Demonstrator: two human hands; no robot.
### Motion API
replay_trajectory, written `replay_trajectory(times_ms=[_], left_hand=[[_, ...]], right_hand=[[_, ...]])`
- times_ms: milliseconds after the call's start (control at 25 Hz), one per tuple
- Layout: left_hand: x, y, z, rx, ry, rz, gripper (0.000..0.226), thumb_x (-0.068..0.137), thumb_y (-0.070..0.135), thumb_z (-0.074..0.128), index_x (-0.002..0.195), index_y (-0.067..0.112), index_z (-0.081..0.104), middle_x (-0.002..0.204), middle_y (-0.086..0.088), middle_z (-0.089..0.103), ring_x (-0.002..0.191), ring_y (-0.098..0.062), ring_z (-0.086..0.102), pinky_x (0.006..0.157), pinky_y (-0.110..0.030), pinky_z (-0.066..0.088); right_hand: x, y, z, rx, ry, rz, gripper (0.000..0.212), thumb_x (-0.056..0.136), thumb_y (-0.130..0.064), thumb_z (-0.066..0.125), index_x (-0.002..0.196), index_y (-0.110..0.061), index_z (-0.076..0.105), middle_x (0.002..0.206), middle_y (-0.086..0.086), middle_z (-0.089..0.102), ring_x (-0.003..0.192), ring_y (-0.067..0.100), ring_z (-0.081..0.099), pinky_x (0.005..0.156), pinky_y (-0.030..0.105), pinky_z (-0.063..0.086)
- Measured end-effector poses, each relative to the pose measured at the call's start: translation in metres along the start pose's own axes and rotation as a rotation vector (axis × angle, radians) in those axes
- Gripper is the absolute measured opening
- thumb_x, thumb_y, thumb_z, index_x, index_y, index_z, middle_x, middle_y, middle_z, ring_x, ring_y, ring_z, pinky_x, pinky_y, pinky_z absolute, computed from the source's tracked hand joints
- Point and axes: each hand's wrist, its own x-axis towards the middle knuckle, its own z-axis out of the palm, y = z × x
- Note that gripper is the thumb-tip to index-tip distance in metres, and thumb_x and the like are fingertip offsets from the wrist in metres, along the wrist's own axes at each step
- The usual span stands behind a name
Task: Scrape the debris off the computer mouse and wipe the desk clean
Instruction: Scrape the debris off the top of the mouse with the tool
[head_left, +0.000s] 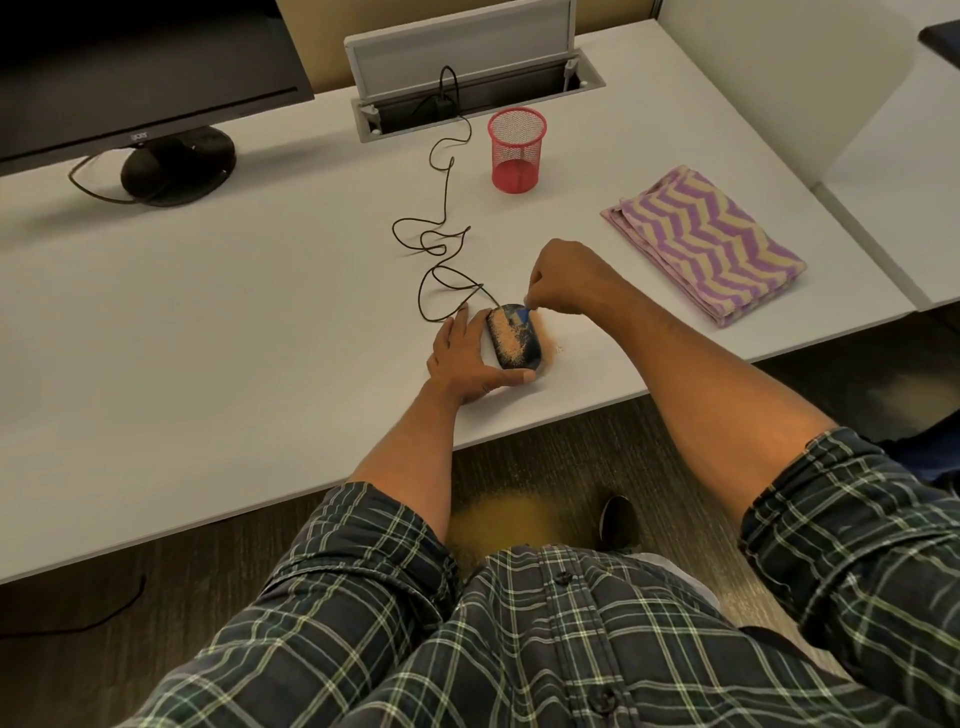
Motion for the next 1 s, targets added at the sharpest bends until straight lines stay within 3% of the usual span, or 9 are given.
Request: replay_trajectory(times_ms=[120,320,520,760,1000], left_hand=[[0.0,0.0,0.0,0.001,0.002,0.0,0.124,0.065,0.07,0.079,0.16,0.036,0.006,0.168,0.009,-0.011,0.154,-0.02,-0.01,0.123,-0.05,0.006],[0.0,-0.001,0.0,-0.001,0.005,0.001,0.124,0.064,0.071,0.079,0.16,0.037,0.007,0.168,0.01,-0.01,0.154,-0.018,-0.01,0.124,-0.049,0.007],[0.001,-0.001,0.001,0.002,0.003,-0.001,0.125,0.064,0.071,0.079,0.16,0.037,0.007,0.168,0.01,-0.01,0.154,-0.018,-0.01,0.124,-0.05,0.007],[0.001,-0.002,0.0,-0.002,0.003,0.002,0.124,0.064,0.071,0.08,0.159,0.038,0.007,0.168,0.01,-0.01,0.154,-0.018,-0.01,0.123,-0.051,0.007],[0.001,-0.002,0.0,-0.007,0.003,0.003,0.125,0.064,0.071,0.08,0.16,0.037,0.007,0.168,0.009,-0.01,0.154,-0.019,-0.01,0.124,-0.05,0.006]], right_hand=[[-0.002,0.0,-0.001,-0.056,-0.075,-0.001,0.029,0.08,-0.022,0.077,0.102,-0.004,0.075,0.099,0.011,0.072,0.085,0.025,0.067,0.073,0.034,0.056],[-0.003,0.002,0.001,0.022,0.053,-0.001,0.023,0.083,-0.02,0.073,0.101,-0.007,0.078,0.099,0.008,0.075,0.079,0.021,0.065,0.063,0.026,0.045],[-0.01,0.006,-0.006,-0.036,-0.103,-0.03,0.026,0.079,-0.021,0.079,0.1,-0.005,0.078,0.1,0.008,0.074,0.085,0.022,0.066,0.067,0.031,0.05],[-0.007,0.014,-0.007,0.144,0.127,0.034,0.018,0.082,-0.018,0.073,0.096,-0.01,0.08,0.091,0.006,0.076,0.064,0.012,0.061,0.051,0.022,0.042],[-0.012,0.011,0.005,0.043,-0.042,0.009,0.02,0.078,-0.021,0.078,0.093,-0.008,0.08,0.092,0.007,0.075,0.077,0.02,0.066,0.059,0.027,0.049]])
